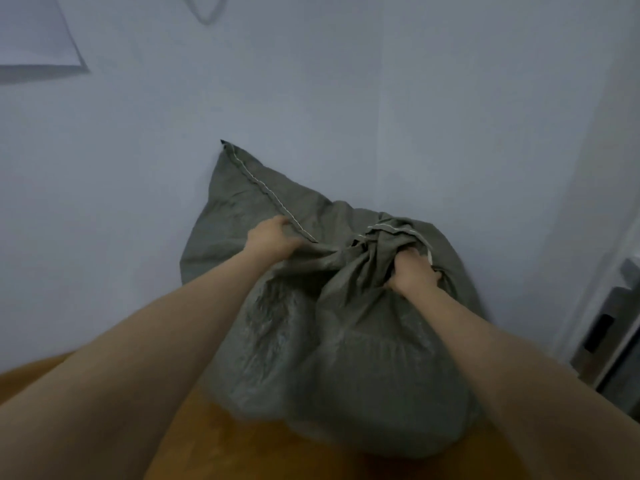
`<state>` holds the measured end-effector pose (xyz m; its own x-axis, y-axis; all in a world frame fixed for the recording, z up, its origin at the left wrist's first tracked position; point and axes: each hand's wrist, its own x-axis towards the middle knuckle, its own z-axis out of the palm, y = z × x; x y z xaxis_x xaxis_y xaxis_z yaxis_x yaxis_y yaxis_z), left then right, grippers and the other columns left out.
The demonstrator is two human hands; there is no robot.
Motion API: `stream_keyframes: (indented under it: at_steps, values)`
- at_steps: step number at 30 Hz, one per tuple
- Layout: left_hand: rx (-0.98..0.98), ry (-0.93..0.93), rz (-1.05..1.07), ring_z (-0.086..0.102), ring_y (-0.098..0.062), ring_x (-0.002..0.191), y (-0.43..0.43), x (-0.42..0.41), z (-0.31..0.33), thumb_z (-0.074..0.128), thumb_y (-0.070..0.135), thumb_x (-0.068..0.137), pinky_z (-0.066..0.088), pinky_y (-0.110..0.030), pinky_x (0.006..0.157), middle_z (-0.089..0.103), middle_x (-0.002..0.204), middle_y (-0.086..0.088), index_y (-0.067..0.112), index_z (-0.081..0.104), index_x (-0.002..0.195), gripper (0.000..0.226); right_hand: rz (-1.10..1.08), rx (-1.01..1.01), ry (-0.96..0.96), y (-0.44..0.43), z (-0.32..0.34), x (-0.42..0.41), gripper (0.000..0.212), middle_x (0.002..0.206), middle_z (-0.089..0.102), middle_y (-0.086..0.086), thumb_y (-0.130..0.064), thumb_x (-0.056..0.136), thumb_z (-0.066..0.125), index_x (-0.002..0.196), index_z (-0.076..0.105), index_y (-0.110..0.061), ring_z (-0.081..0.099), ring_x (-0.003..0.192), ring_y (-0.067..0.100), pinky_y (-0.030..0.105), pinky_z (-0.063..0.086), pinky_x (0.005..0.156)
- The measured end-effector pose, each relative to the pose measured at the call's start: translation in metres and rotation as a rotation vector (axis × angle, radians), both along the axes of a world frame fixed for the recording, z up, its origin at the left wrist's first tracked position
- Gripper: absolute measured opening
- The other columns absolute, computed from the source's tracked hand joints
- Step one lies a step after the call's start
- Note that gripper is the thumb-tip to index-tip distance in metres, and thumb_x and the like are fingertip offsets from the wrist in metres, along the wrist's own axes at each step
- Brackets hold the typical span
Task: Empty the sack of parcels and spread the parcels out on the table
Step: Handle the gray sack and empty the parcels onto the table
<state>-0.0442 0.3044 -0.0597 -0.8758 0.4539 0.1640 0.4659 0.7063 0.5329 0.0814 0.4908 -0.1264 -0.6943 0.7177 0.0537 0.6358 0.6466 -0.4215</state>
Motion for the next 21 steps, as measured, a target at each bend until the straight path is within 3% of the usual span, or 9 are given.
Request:
stream_keyframes:
  at_steps: [5,7,10,13,16,18,21]
  values:
    - [-0.293,-0.014,0.013,-0.005,-0.041,0.145,-0.008,-0.043,-0.035,0.066,0.060,0.076,0.004,-0.051,0.119,0.001,0.158,-0.021,0.035,0.005,0.152,0.101,-0.007,-0.030,-0.081,0.024,-0.006,-0.023,0.053,0.133,0.049,0.018,-0.024,0.080,0.059,0.130,0.049,-0.009,0.048,0.121,0.038,0.055,0.039,0.103]
    - [-0.341,-0.044,-0.012,-0.013,-0.042,0.144,-0.003,-0.050,-0.044,0.065,0.064,0.074,0.001,-0.053,0.118,-0.008,0.158,-0.019,0.032,-0.002,0.152,0.108,-0.023,-0.007,-0.103,0.030,-0.006,-0.029,0.048,0.132,0.050,0.019,-0.022,0.083,0.057,0.128,0.049,-0.008,0.049,0.119,0.039,0.055,0.039,0.102]
    - [-0.365,-0.122,0.002,-0.016,-0.043,0.143,0.008,-0.059,-0.053,0.064,0.065,0.074,0.004,-0.055,0.118,-0.015,0.157,-0.018,0.026,-0.010,0.152,0.115,-0.050,0.028,-0.153,0.036,-0.008,-0.039,0.058,0.142,0.039,0.017,-0.025,0.086,0.057,0.139,0.039,-0.010,0.040,0.127,0.039,0.057,0.034,0.105]
    - [-0.416,-0.130,-0.004,0.002,-0.046,0.143,0.014,-0.075,-0.066,0.064,0.054,0.082,0.014,-0.053,0.117,-0.001,0.156,-0.023,0.028,-0.005,0.152,0.101,-0.097,0.033,-0.174,0.044,-0.010,-0.049,0.065,0.152,0.023,0.015,-0.026,0.091,0.054,0.148,0.024,-0.013,0.025,0.137,0.037,0.060,0.025,0.109]
    - [-0.432,-0.035,-0.043,0.039,-0.041,0.128,0.018,-0.094,-0.078,0.053,0.026,0.095,0.035,-0.046,0.109,0.035,0.142,-0.021,0.022,0.038,0.144,0.051,-0.117,0.052,-0.150,0.052,-0.013,-0.061,0.055,0.150,0.027,0.015,-0.022,0.094,0.048,0.146,0.030,-0.012,0.026,0.137,0.036,0.061,0.024,0.109]
    - [-0.307,0.015,-0.010,0.051,-0.036,0.117,0.020,-0.098,-0.078,0.043,0.011,0.097,0.043,-0.041,0.099,0.050,0.131,-0.018,0.012,0.053,0.131,0.035,-0.130,0.031,-0.126,0.057,-0.013,-0.067,0.050,0.146,0.035,0.017,-0.019,0.093,0.050,0.141,0.039,-0.010,0.032,0.134,0.038,0.060,0.026,0.108]
    - [-0.027,-0.077,0.129,0.051,-0.038,0.116,0.024,-0.100,-0.058,0.036,0.008,0.099,0.042,-0.041,0.094,0.053,0.128,-0.023,-0.001,0.051,0.125,0.031,-0.104,-0.048,0.029,0.065,-0.004,-0.073,0.037,0.133,0.051,0.021,-0.018,0.091,0.049,0.125,0.053,-0.005,0.047,0.122,0.038,0.054,0.038,0.103]
